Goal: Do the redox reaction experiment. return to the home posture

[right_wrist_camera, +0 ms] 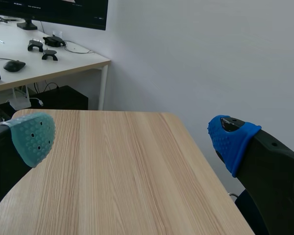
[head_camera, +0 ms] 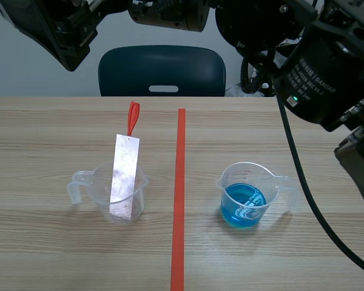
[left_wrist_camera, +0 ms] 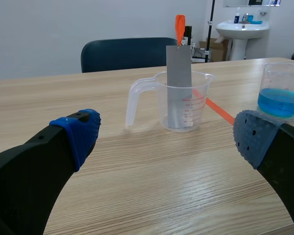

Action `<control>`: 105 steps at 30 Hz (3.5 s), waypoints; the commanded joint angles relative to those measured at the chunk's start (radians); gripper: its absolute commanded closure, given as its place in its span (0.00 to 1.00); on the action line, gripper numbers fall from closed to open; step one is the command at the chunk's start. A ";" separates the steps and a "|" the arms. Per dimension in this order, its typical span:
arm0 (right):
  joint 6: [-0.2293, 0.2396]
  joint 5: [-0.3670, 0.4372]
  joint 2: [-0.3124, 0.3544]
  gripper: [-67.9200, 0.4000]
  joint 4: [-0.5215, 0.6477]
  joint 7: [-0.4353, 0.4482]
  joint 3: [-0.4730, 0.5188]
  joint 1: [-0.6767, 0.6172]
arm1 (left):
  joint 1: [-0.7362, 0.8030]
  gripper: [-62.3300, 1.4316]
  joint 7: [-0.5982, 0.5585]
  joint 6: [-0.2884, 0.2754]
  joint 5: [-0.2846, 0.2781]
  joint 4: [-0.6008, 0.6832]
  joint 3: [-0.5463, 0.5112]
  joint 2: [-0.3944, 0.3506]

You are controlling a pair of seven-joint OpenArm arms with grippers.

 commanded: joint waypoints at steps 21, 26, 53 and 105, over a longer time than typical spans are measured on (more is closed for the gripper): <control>-0.003 0.048 0.102 0.00 0.000 0.021 0.014 0.002 | 0.021 0.08 0.109 0.008 -0.063 0.029 -0.042 -0.081; -0.003 0.048 0.160 0.00 0.028 0.038 0.087 -0.055 | 0.079 0.08 0.257 0.009 -0.134 0.159 -0.044 -0.142; -0.012 -0.014 0.401 0.00 0.171 0.157 0.712 -0.613 | 0.420 0.08 0.820 0.050 -0.173 1.049 -0.081 -0.325; -0.291 -0.223 0.534 0.00 0.280 0.581 0.945 -1.352 | 0.499 0.08 0.857 0.099 -0.159 1.072 -0.081 -0.345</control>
